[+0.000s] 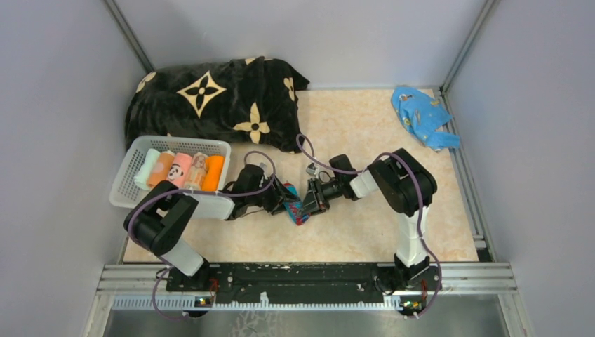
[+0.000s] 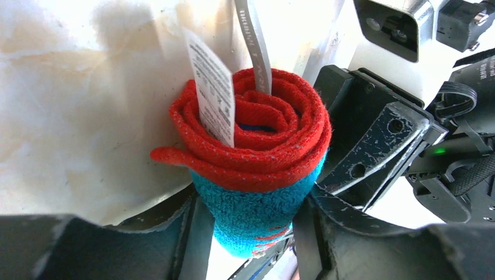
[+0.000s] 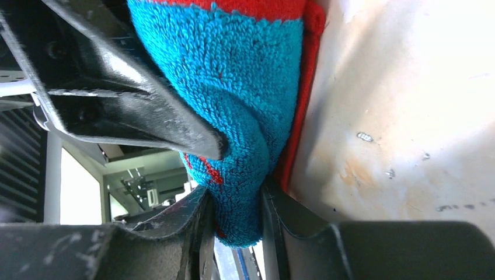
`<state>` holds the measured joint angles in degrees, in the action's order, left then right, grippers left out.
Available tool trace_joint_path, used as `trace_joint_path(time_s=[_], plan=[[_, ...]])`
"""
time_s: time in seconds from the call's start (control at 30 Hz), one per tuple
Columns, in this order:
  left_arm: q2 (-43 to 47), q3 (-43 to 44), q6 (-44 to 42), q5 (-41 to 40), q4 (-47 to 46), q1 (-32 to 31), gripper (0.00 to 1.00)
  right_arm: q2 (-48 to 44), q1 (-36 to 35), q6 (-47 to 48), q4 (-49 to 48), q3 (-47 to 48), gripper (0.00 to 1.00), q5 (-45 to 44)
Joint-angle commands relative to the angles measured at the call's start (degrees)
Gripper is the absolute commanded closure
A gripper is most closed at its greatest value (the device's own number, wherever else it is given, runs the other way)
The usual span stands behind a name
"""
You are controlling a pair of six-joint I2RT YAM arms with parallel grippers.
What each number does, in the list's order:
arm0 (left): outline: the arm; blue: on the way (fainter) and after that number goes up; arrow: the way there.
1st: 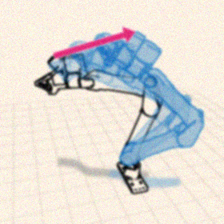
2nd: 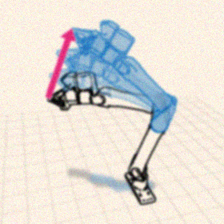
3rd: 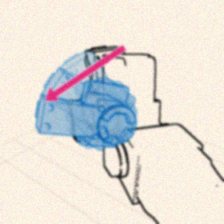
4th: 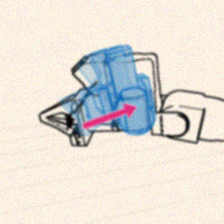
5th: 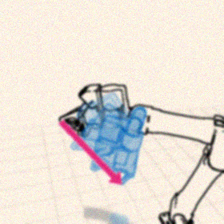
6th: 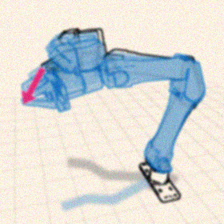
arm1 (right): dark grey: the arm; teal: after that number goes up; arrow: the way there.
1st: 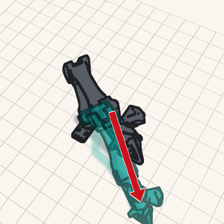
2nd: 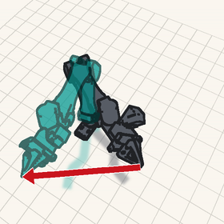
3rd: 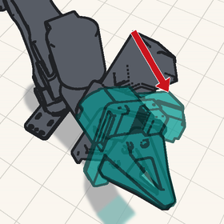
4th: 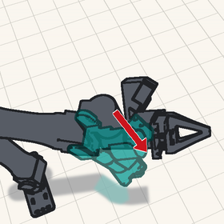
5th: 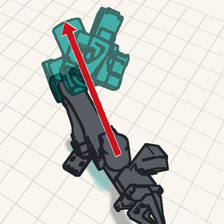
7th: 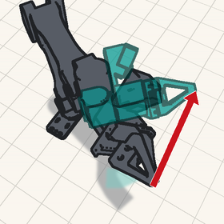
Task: Roll the towels
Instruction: Roll the towel at the center of the board, then pick up the towel at the center of the board.
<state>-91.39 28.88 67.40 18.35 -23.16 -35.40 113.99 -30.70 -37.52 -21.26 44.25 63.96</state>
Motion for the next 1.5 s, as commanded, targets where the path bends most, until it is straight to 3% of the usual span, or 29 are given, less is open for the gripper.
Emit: trace_joint_path(time_s=[0.0,0.23,0.47,0.67,0.83,1.03,1.23,1.47], plan=[[-5.0,0.6,-3.6,-5.0,9.4,-1.6,0.51,2.3,0.0,1.2,1.6,-1.0,0.70,-7.9],[-5.0,4.4,-4.2,-7.8,14.5,-1.8,0.71,-5.5,-0.1,5.7,8.0,-1.0,0.58,-12.5],[3.9,8.7,-5.4,-12.5,21.7,-1.0,0.74,-22.9,0.0,14.0,21.5,-1.8,0.42,-22.2],[15.4,11.7,-8.0,-14.8,31.2,5.1,0.74,-37.2,0.0,16.5,25.6,-4.5,0.32,-28.8],[26.1,14.2,-10.7,-19.9,40.9,12.8,0.74,-42.8,-0.1,16.4,25.1,-7.0,0.26,-31.1],[33.7,21.7,-15.7,-24.2,54.0,24.4,0.74,-43.0,-0.1,14.9,23.5,-7.6,0.23,-29.8],[35.4,25.0,-23.1,-22.0,60.6,39.6,0.73,-45.0,-1.9,15.5,24.8,-7.7,0.17,-32.5],[29.2,25.5,-31.3,-19.0,62.2,54.9,0.73,-46.8,-2.1,15.4,24.9,-8.4,0.17,-32.3]])
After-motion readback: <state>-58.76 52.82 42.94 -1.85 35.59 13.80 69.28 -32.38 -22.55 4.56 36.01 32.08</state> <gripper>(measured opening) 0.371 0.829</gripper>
